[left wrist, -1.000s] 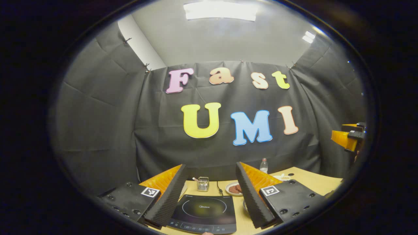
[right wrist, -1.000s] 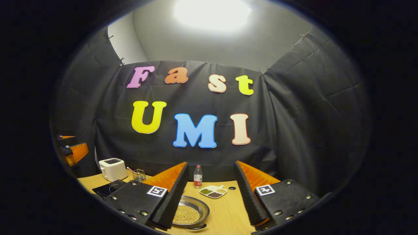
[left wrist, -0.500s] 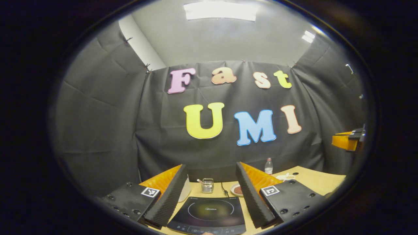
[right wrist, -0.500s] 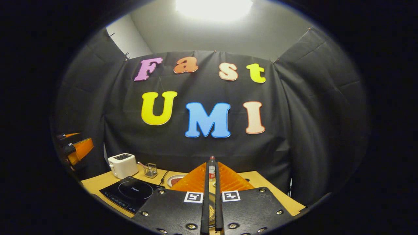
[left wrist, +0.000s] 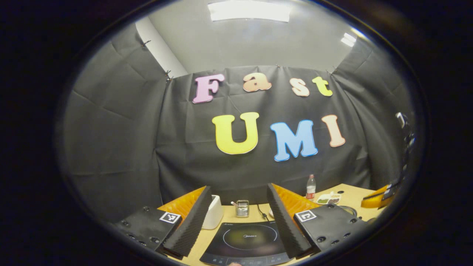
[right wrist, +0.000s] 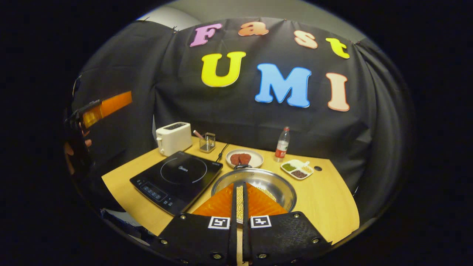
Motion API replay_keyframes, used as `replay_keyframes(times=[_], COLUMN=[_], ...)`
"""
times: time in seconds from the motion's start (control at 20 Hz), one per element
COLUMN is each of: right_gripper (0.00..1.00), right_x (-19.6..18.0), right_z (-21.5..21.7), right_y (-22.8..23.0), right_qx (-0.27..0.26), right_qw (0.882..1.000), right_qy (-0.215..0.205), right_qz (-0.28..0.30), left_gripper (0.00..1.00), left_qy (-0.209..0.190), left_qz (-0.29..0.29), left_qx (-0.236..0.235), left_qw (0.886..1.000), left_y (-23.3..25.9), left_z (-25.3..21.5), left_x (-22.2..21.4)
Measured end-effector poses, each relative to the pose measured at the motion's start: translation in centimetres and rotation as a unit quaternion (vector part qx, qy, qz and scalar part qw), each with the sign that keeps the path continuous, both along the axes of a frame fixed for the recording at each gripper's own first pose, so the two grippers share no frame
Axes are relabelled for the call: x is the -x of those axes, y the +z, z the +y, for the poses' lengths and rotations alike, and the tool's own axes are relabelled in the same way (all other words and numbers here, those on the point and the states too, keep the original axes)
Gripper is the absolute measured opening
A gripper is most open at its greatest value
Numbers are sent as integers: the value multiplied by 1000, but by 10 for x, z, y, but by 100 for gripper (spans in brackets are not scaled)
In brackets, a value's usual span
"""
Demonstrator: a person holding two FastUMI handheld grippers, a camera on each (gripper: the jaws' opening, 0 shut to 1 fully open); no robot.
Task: First push the handle of the pot to place it horizontally, then grasp the pot with both hands and set it on the induction cooktop.
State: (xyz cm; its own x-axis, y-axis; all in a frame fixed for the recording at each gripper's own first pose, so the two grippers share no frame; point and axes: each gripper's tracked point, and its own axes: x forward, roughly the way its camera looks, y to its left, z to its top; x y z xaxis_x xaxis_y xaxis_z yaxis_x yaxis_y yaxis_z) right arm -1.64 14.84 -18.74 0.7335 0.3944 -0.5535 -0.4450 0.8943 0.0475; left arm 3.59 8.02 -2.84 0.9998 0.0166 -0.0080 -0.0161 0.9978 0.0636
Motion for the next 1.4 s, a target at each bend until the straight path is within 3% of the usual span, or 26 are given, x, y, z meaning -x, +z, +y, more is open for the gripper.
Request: replay_keyframes(times=[0.25, 0.35, 0.4, 0.55, 0.8, 0.9, 1.25, 1.4], right_gripper=[6, 6, 6, 6, 6, 1, 1, 1], right_x=[19, 28, 32, 38, 30, 26, -5, -21], right_z=[-2, -8, -12, -26, -52, -58, -98, -114], right_y=[-66, -91, -103, -133, -157, -157, -165, -170], right_qx=[15, 26, 30, 42, 55, 37, 54, 65], right_qw=[995, 990, 987, 978, 974, 973, 974, 975], right_qy=[48, 68, 73, 80, 68, 58, 24, 9], right_qz=[86, 124, 140, 186, 208, 219, 217, 214], left_gripper=[97, 94, 99, 96, 97, 97, 99, 96], left_qy=[10, 14, 14, 11, -2, -8, -24, -29], left_qz=[23, 35, 39, 51, 59, 62, 76, 88], left_qx=[3, 8, 12, 10, -3, -5, -4, -1], left_qw=[1000, 999, 999, 999, 998, 998, 997, 996], left_y=[-20, -28, -31, -37, -46, -49, -68, -78], left_z=[-10, -20, -26, -45, -79, -93, -126, -137], left_x=[-12, -21, -26, -39, -56, -63, -88, -94])
